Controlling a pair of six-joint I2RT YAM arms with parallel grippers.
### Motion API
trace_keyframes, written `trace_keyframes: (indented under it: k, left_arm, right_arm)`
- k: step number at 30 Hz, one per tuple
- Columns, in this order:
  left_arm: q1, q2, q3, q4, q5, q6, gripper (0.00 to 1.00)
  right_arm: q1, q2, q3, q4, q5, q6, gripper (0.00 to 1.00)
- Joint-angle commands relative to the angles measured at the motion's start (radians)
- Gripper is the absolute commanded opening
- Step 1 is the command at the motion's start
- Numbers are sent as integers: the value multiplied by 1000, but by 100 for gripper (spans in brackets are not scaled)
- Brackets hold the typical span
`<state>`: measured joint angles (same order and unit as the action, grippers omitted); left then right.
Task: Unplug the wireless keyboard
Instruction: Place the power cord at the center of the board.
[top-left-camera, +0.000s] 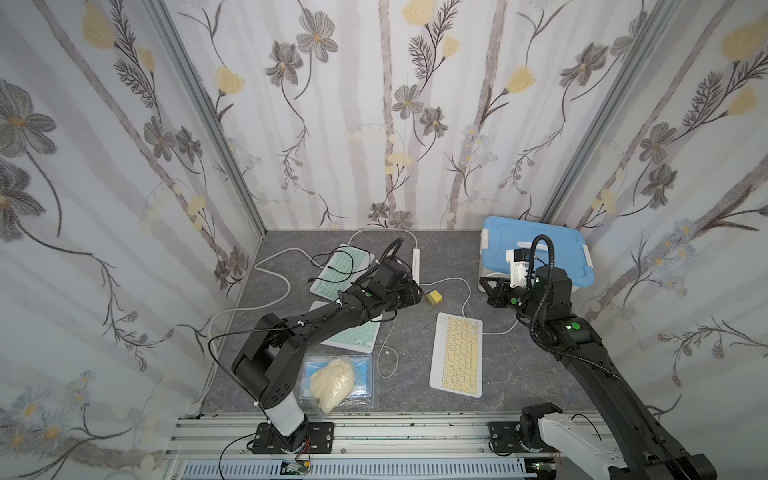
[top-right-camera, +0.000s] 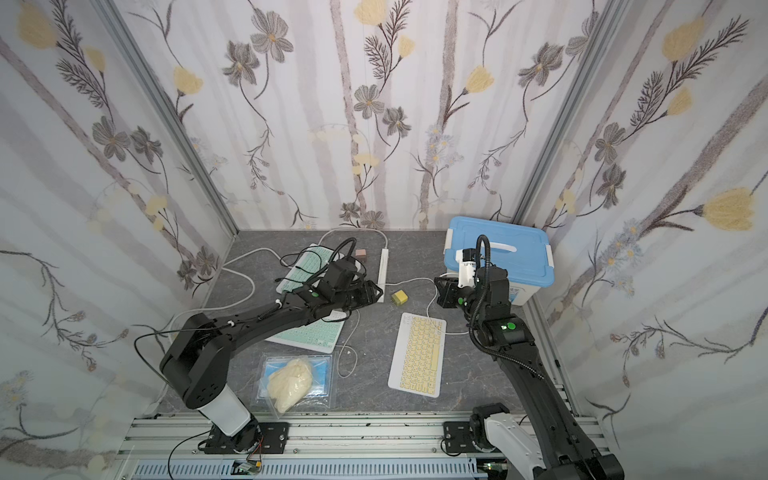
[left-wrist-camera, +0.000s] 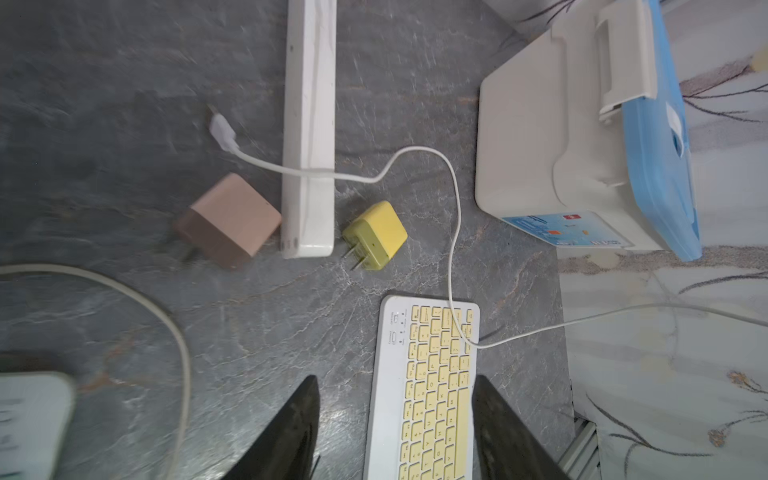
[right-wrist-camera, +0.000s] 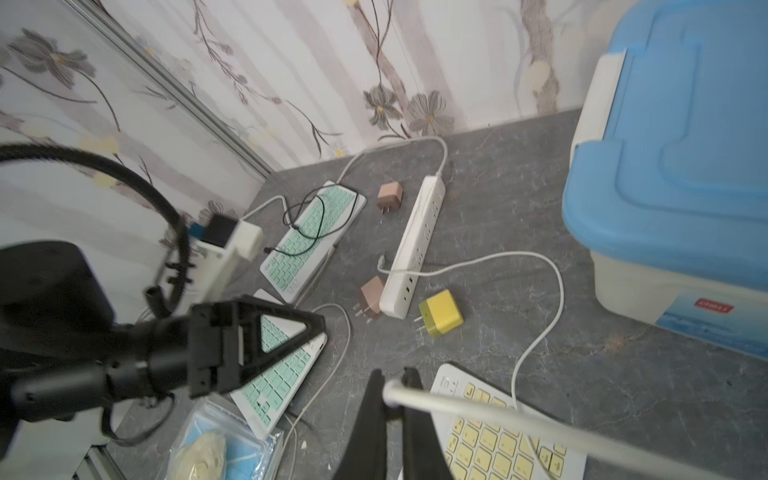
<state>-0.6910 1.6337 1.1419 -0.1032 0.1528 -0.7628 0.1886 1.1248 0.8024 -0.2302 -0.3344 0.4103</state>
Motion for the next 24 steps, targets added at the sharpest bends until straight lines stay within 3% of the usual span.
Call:
trace_keyframes:
  k: [1, 10, 17, 21, 24]
  left_arm:
    - [47, -75, -13, -139, -55, 107, 61]
    - [148, -171, -97, -180, -56, 137, 62]
    - [160, -170, -123, -172, -37, 131, 62]
    - [163, -166, -138, -160, -32, 128, 62]
    - [163, -162, -142, -155, -32, 123, 62]
  right_arm:
    - [25, 34, -51, -9, 80, -18, 0]
    - [182, 182, -150, 26, 244, -18, 0]
    - [202, 331, -164, 68, 245, -32, 1]
    - [203, 374, -133, 55, 253, -39, 32]
    - [207, 364, -107, 51, 244, -33, 47]
